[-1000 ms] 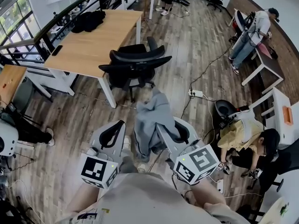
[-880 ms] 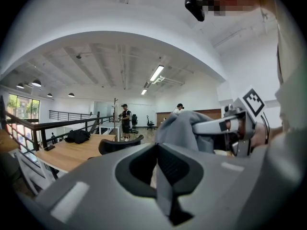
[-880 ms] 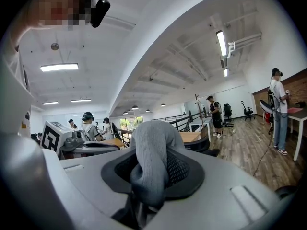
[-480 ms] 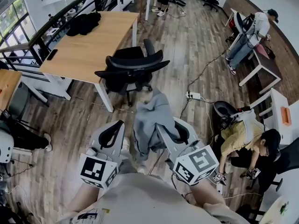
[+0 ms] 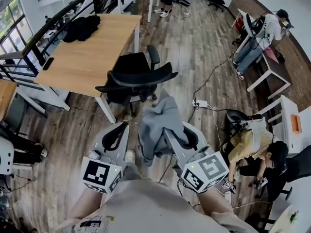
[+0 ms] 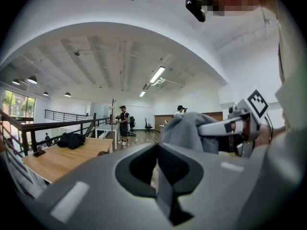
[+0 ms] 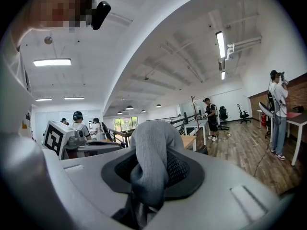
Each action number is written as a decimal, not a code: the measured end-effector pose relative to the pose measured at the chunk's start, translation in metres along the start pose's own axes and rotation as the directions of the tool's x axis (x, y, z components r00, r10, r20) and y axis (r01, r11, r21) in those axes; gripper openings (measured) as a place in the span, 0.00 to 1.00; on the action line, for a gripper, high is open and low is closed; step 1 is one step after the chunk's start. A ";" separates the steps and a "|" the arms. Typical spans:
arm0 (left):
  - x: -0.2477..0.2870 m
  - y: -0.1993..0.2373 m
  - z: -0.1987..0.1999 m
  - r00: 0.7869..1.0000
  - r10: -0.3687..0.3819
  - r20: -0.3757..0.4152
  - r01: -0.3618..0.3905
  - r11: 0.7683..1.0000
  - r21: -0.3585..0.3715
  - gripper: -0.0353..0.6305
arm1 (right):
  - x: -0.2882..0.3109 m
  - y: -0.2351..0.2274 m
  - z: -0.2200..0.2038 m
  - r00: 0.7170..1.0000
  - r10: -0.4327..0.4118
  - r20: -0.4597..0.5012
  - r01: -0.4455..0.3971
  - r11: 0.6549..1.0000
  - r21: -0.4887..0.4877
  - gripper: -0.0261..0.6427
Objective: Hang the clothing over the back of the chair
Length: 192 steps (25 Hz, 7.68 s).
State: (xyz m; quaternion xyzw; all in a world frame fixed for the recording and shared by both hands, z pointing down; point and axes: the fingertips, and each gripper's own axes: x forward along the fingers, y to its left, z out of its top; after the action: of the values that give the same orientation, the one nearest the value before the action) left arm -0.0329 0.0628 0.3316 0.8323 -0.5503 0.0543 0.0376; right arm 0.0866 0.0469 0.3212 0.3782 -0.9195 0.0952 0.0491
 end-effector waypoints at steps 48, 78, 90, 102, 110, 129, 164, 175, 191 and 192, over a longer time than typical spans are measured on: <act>0.169 0.097 0.037 0.993 -0.118 0.009 0.117 0.992 0.051 0.06 | 0.139 -0.118 0.052 0.989 -0.148 0.026 0.149 0.988 -0.031 0.20; 0.278 0.100 0.051 0.992 -0.124 -0.001 0.124 0.987 0.102 0.06 | 0.200 -0.339 0.130 0.906 -0.403 0.133 0.422 0.887 -0.190 0.20; 0.360 0.170 0.094 0.994 -0.076 0.080 0.056 0.973 0.226 0.06 | 0.278 -0.360 0.180 0.897 -0.384 0.218 0.417 0.899 -0.134 0.20; 0.410 0.215 0.110 0.991 -0.084 0.104 0.076 0.994 0.081 0.06 | 0.317 -0.396 0.276 0.829 -0.395 0.395 0.479 0.867 -0.139 0.18; 0.430 0.244 0.147 0.985 -0.070 0.158 0.062 0.997 0.054 0.06 | 0.327 -0.394 0.324 0.778 -0.357 0.517 0.447 0.893 -0.056 0.18; 0.397 0.293 0.060 0.999 0.031 0.022 -0.031 1.000 0.002 0.06 | 0.445 -0.293 0.157 0.970 -0.097 0.222 0.145 0.967 -0.210 0.18; 0.253 0.262 0.068 0.994 0.112 0.017 -0.112 0.994 0.001 0.06 | 0.332 -0.113 0.131 0.980 0.136 0.147 -0.107 0.976 -0.189 0.18; 0.217 0.220 0.092 0.995 0.085 0.062 -0.083 0.996 -0.023 0.06 | 0.250 -0.092 0.143 0.960 0.237 0.150 -0.216 0.966 -0.143 0.18; 0.164 0.200 0.053 0.995 0.101 0.021 -0.100 0.993 -0.063 0.06 | 0.191 -0.044 0.076 0.896 0.439 -0.070 -0.444 0.890 -0.103 0.18; 0.159 0.202 0.050 0.993 0.117 0.012 -0.116 0.992 -0.059 0.06 | 0.189 -0.039 0.069 0.882 0.461 -0.098 -0.470 0.877 -0.101 0.18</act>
State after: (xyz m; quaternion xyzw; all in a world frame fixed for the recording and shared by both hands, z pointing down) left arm -0.1547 -0.1674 0.3038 0.7979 -0.5994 0.0342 0.0544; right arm -0.0209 -0.1249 0.2903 0.1387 -0.9852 0.0611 0.0804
